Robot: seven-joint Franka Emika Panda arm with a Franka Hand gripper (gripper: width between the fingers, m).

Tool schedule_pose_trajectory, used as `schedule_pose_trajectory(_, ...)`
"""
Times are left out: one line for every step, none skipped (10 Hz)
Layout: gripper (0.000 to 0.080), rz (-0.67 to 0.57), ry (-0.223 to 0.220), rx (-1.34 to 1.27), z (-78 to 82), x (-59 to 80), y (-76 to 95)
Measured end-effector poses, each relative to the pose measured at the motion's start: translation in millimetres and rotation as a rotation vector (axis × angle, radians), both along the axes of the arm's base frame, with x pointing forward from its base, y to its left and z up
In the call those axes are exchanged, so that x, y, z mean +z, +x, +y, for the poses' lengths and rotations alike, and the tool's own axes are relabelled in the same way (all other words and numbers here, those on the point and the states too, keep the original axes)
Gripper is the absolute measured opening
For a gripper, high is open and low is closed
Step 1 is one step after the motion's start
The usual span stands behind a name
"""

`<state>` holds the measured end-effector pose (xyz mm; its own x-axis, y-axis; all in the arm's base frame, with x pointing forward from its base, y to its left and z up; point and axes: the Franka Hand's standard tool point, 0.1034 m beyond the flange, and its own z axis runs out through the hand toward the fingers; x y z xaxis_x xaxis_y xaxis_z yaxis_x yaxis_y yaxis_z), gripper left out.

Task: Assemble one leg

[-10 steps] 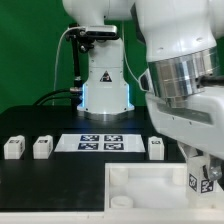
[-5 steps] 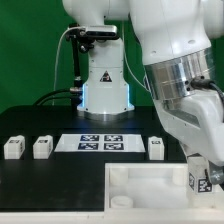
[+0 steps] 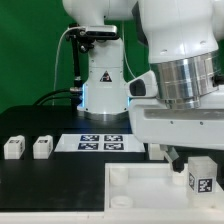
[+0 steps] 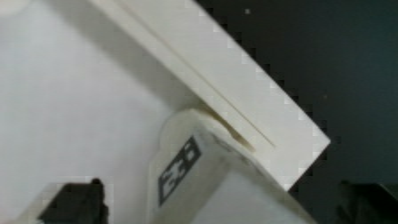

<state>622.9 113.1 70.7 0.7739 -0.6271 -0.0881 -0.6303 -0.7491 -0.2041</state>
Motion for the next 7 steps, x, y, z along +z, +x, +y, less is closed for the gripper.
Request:
schedule_pose_trajectory(0.0649,-0.023,-0.008,0.105,-0.1,0.1,0.1)
schedule_pose_trajectory(0.0649,-0.050,-0.049,0.295,-1.7,1.7,1.3)
schedule_pose_trajectory(0.0649,-0.072,-0.082,0.471,-4.3,5.3,4.8)
schedule_pose_trajectory(0.0649,-0.106,-0.111,0.622,-3.6,6.8,7.4)
schedule_pose_trajectory(0.0649,-0.128,-0.123,0.694,-2.8,6.4,8.1)
schedule_pose_trajectory(0.0646,-0.122,-0.122,0.662,-3.3,6.2,8.0)
schedule_pose_trajectory(0.0646,-0.119,-0.120,0.644,-3.4,6.2,8.0)
